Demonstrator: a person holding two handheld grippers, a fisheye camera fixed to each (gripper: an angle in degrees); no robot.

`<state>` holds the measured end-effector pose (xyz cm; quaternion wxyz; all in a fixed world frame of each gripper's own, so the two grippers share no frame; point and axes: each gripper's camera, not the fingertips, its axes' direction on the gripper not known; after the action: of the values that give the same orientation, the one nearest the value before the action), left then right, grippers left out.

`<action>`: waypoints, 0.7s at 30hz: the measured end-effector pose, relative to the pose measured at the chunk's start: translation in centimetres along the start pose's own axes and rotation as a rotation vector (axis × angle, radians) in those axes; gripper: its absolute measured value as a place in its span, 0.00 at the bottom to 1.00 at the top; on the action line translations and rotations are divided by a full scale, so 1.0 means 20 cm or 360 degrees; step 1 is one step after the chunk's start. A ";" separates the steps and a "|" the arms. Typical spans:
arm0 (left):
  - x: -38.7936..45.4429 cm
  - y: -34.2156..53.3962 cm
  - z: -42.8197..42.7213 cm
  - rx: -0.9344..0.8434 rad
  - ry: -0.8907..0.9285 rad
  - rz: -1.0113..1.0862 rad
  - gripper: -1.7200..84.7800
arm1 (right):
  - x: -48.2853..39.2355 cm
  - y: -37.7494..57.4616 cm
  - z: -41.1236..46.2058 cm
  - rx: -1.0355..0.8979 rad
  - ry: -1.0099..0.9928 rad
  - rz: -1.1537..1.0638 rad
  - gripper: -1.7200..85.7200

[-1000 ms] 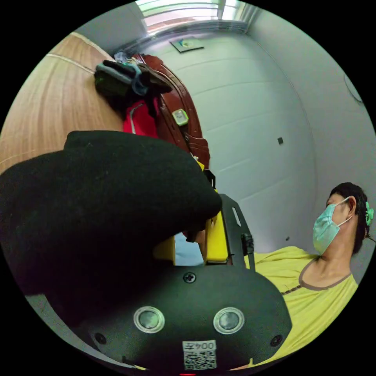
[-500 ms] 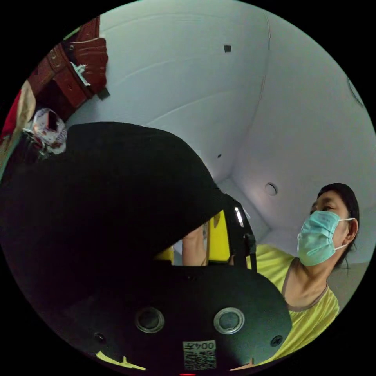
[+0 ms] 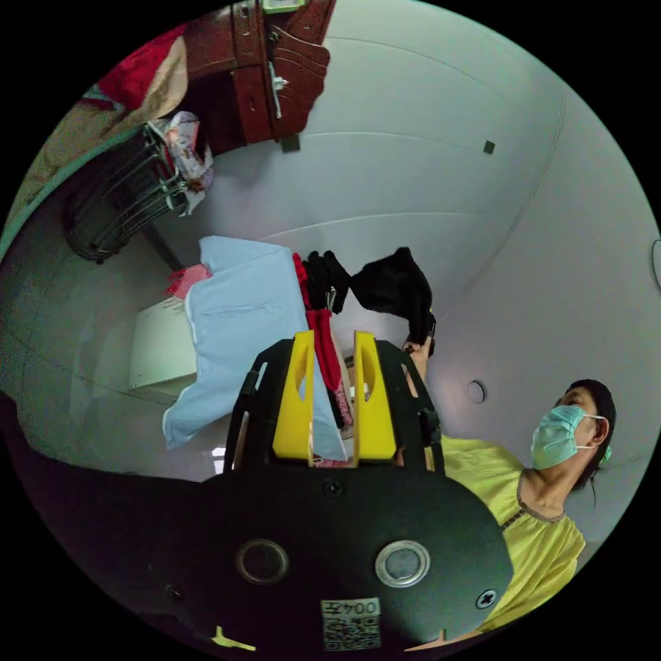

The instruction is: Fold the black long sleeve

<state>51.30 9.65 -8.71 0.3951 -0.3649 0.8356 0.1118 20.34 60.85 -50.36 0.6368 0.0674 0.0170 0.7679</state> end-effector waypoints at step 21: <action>-0.92 0.26 -0.13 0.0214 -0.0255 -0.0104 0.11 | 0.86 1.03 -0.21 0.0021 0.0352 0.1154 0.18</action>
<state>53.86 21.61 6.15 0.4875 -0.3545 0.7947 0.0714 -3.48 74.10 -50.78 0.3174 -0.0102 0.0656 0.9460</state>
